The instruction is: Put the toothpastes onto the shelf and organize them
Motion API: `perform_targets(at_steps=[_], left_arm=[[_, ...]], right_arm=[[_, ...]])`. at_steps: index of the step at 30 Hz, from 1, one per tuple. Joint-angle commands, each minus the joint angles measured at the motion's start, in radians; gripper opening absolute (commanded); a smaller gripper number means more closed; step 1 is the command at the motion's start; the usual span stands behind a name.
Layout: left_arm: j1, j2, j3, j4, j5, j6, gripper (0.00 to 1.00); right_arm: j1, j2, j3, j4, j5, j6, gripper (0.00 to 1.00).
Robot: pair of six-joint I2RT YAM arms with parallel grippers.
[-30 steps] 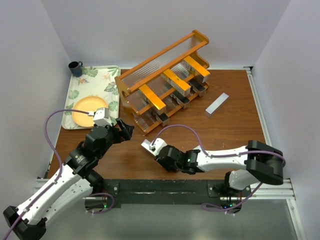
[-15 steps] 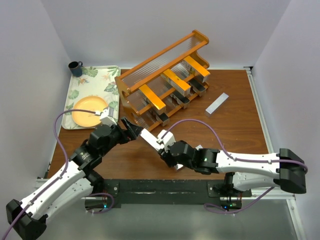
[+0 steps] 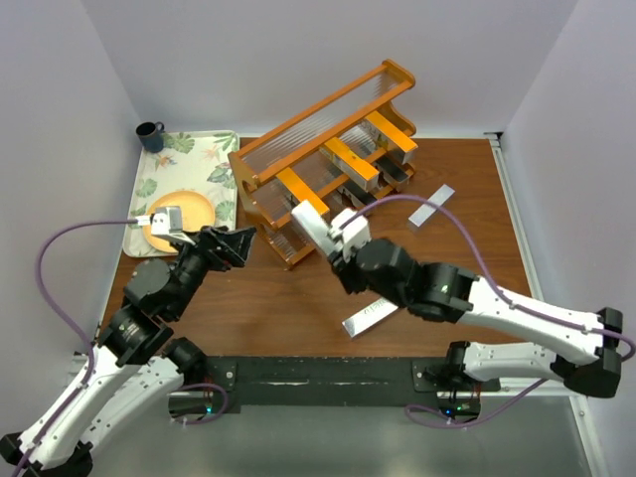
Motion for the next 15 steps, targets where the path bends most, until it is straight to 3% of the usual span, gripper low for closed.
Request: perform_targets(at_steps=[1, 7, 15], left_arm=[[0.005, -0.020, 0.025, 0.054, -0.084, 0.209, 0.89], [0.006, -0.029, -0.005, 0.096, -0.075, 0.374, 0.90], [0.006, -0.015, -0.069, 0.159, -0.008, 0.584, 0.94]], right_arm=[[-0.166, -0.026, 0.184, -0.088, -0.118, -0.079, 0.26], [-0.366, 0.118, 0.435, -0.197, -0.160, -0.203, 0.26], [-0.572, 0.309, 0.689, -0.198, -0.346, -0.301, 0.26]])
